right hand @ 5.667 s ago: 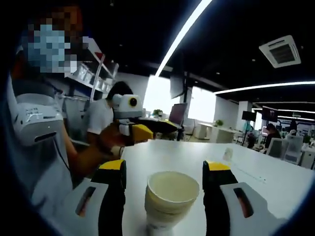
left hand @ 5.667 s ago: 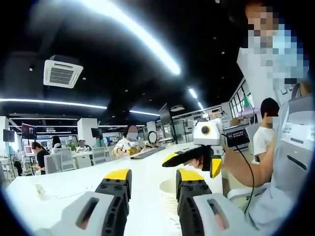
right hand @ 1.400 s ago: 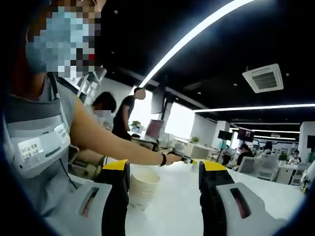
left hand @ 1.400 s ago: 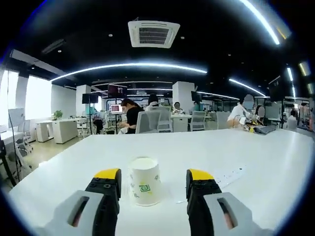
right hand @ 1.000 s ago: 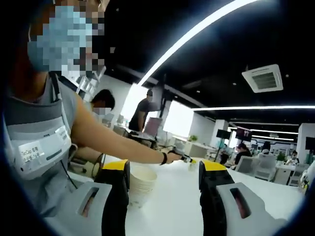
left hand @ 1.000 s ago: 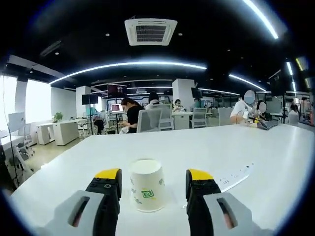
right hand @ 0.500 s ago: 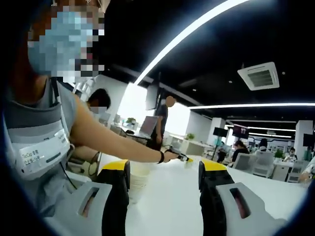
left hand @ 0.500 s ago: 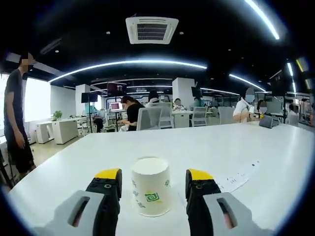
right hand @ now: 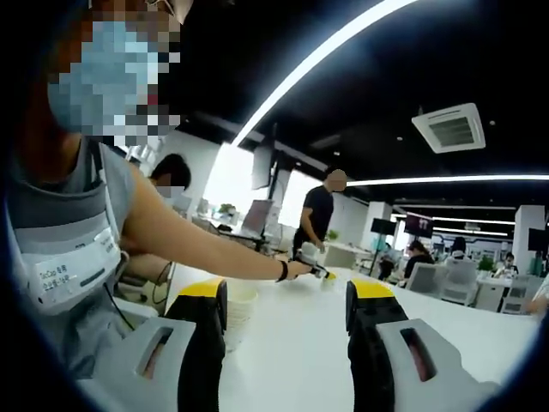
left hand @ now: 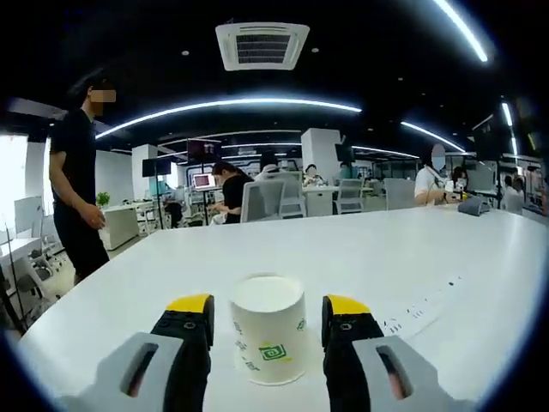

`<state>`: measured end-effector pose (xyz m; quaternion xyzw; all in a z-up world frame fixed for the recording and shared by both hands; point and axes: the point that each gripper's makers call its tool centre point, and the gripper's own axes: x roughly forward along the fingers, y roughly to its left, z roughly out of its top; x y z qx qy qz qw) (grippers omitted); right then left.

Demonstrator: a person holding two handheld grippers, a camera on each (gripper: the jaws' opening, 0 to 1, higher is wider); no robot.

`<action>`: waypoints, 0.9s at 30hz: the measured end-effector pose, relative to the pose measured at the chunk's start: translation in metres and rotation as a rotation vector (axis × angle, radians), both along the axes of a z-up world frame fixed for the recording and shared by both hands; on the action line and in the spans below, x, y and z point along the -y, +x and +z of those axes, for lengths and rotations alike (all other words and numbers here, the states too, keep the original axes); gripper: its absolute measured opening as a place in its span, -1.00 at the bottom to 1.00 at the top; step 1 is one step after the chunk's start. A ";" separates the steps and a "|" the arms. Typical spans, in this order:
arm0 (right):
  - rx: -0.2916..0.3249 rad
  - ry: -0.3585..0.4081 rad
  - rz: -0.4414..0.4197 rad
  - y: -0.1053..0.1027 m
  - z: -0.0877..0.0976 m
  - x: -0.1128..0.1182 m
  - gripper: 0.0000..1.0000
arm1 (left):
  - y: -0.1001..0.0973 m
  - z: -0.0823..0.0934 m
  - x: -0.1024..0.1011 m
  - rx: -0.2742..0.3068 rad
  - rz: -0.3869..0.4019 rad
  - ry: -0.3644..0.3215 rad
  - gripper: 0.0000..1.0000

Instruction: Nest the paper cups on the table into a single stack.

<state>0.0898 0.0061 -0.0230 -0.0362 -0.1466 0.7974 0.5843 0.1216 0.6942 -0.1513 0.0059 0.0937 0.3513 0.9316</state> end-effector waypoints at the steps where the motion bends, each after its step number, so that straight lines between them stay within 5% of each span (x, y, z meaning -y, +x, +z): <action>1: -0.001 -0.002 0.001 0.000 -0.001 0.000 0.17 | -0.001 -0.001 0.000 -0.011 0.005 0.002 0.08; 13: -0.010 -0.011 0.002 0.003 -0.005 -0.002 0.17 | 0.004 0.006 -0.005 -0.004 -0.003 0.002 -0.06; 27: -0.015 -0.011 0.002 0.004 -0.006 -0.003 0.16 | 0.002 0.002 0.003 -0.059 -0.006 0.025 -0.21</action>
